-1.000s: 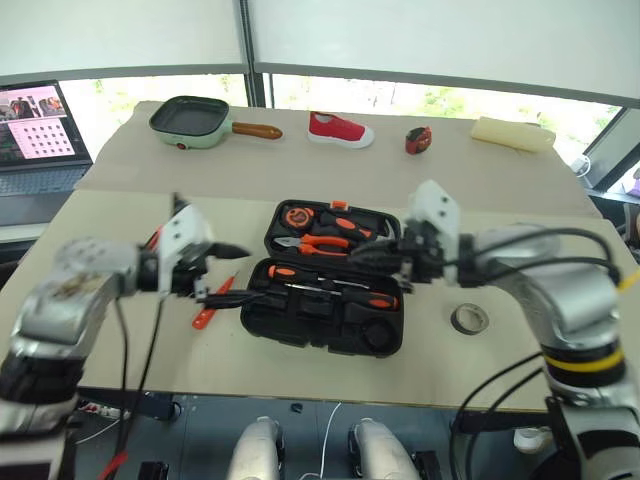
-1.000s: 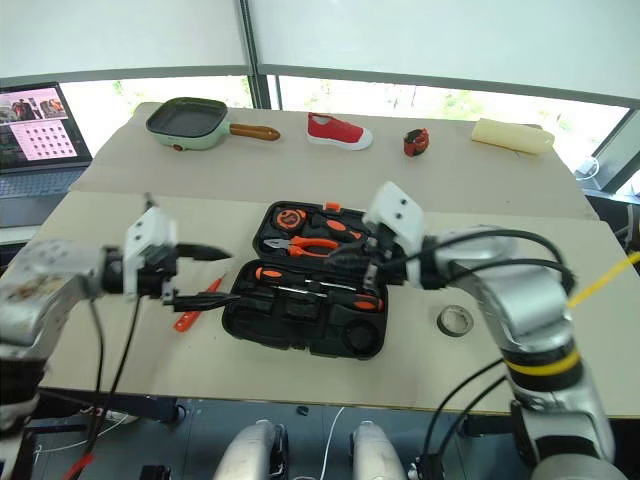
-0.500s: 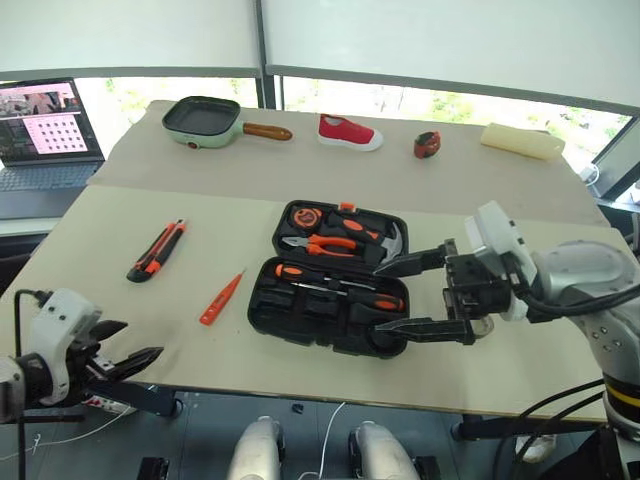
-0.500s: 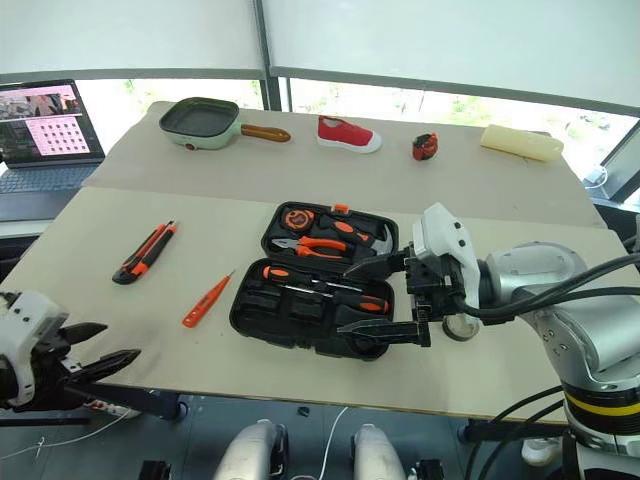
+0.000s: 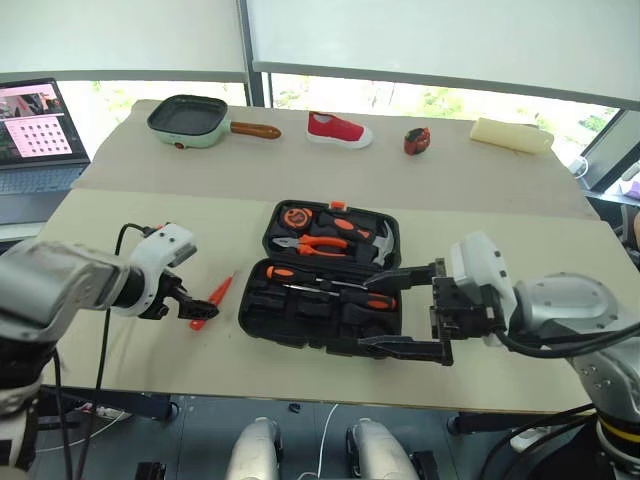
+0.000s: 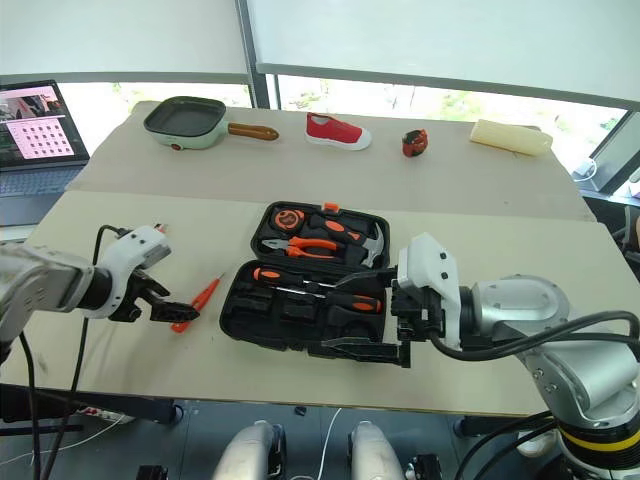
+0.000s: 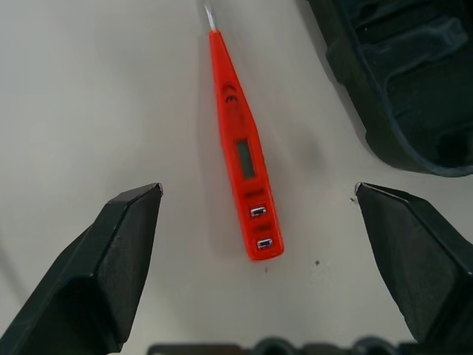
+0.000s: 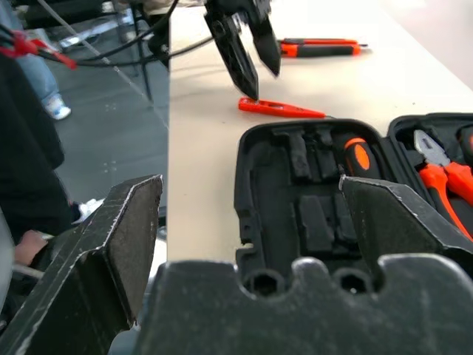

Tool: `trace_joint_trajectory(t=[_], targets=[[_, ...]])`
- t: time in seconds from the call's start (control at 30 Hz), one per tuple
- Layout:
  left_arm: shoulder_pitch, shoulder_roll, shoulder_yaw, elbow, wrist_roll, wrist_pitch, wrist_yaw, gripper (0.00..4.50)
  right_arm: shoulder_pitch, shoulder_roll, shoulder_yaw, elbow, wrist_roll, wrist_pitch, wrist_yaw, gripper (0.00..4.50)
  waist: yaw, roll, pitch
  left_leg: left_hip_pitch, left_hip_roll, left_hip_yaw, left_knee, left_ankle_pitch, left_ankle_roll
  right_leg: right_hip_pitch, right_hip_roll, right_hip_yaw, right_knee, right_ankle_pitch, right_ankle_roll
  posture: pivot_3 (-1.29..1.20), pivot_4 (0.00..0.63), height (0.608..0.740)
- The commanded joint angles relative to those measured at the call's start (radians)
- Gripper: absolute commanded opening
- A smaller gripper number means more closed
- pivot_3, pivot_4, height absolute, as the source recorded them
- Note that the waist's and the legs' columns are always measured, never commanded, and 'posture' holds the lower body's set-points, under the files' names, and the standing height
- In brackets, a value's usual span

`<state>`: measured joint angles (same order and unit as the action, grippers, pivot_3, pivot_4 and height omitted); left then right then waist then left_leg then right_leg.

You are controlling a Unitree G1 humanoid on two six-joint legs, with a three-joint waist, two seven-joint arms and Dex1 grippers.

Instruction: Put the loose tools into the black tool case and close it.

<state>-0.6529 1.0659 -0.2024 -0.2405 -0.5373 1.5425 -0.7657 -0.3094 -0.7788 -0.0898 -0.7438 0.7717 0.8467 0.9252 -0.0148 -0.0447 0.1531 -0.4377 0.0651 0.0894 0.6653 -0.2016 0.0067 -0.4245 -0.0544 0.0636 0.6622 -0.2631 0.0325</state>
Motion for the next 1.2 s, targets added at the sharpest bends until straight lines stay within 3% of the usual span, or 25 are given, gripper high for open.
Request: trace_joint_trajectory(t=[0.03,0.17,0.27,0.6,0.73,0.9,1.07,1.2], targets=[[-0.084,-0.015,-0.110,0.096,0.043,-0.048,-0.018,4.50,0.005,0.009,-0.021,-0.050,0.033,-0.017,-0.055,4.45,0.002,0.000,0.000,0.000,0.000,0.000,0.000,0.000,0.000,0.000,0.000,0.000,0.000,0.000,0.000,0.00,0.150,0.740],[-0.134,-0.036,-0.231,0.184,0.090,-0.137,-0.070,4.50,0.014,0.014,-0.021,-0.081,0.055,-0.011,-0.108,4.45,0.005,0.000,0.000,0.000,0.000,0.000,0.000,0.000,0.000,0.000,-0.001,0.000,0.000,0.000,0.000,0.00,0.150,0.740],[-0.140,-0.049,-0.279,0.215,0.106,-0.161,-0.101,3.84,0.012,0.015,-0.025,-0.094,0.082,-0.007,-0.140,4.50,0.009,0.000,0.000,0.000,-0.001,0.000,0.000,0.000,0.000,0.001,-0.001,0.000,0.000,0.000,0.000,0.00,0.150,0.740],[-0.088,-0.052,-0.287,0.267,0.184,-0.240,-0.137,0.43,0.042,-0.038,-0.076,-0.118,0.176,-0.007,-0.189,4.50,0.023,0.002,-0.002,0.001,-0.002,0.001,0.000,0.000,0.000,0.002,-0.003,0.000,-0.001,0.000,0.001,0.00,0.150,0.740],[-0.083,-0.030,-0.239,0.306,0.209,-0.275,-0.150,0.42,0.067,-0.069,-0.094,-0.119,0.192,-0.015,-0.185,4.50,0.023,0.003,-0.003,0.002,-0.002,0.000,0.000,0.000,0.000,0.003,-0.003,0.000,0.000,0.000,0.001,0.00,0.150,0.740],[-0.084,0.018,-0.139,0.306,0.240,-0.660,-0.292,0.42,0.146,-0.136,-0.123,-0.097,0.175,-0.016,-0.148,4.50,0.021,0.002,-0.002,0.001,-0.001,0.000,0.000,0.000,0.000,0.002,-0.002,0.000,0.000,-0.001,0.000,0.00,0.150,0.740],[-0.130,-0.027,-0.112,0.304,0.258,-1.062,-0.499,0.42,0.201,-0.179,-0.142,-0.083,0.180,-0.023,-0.121,4.50,0.033,0.000,-0.001,-0.002,-0.001,0.000,0.003,0.000,0.000,0.002,-0.003,-0.002,-0.001,0.000,0.001,0.00,0.150,0.740],[-0.202,-0.111,-0.168,0.344,0.314,-1.200,-0.609,0.42,0.197,-0.178,-0.135,-0.076,0.166,-0.032,-0.133,4.50,0.033,0.000,-0.001,-0.003,-0.002,0.001,0.004,0.000,0.000,0.003,-0.004,-0.002,-0.005,0.001,0.002,0.00,0.150,0.740]])
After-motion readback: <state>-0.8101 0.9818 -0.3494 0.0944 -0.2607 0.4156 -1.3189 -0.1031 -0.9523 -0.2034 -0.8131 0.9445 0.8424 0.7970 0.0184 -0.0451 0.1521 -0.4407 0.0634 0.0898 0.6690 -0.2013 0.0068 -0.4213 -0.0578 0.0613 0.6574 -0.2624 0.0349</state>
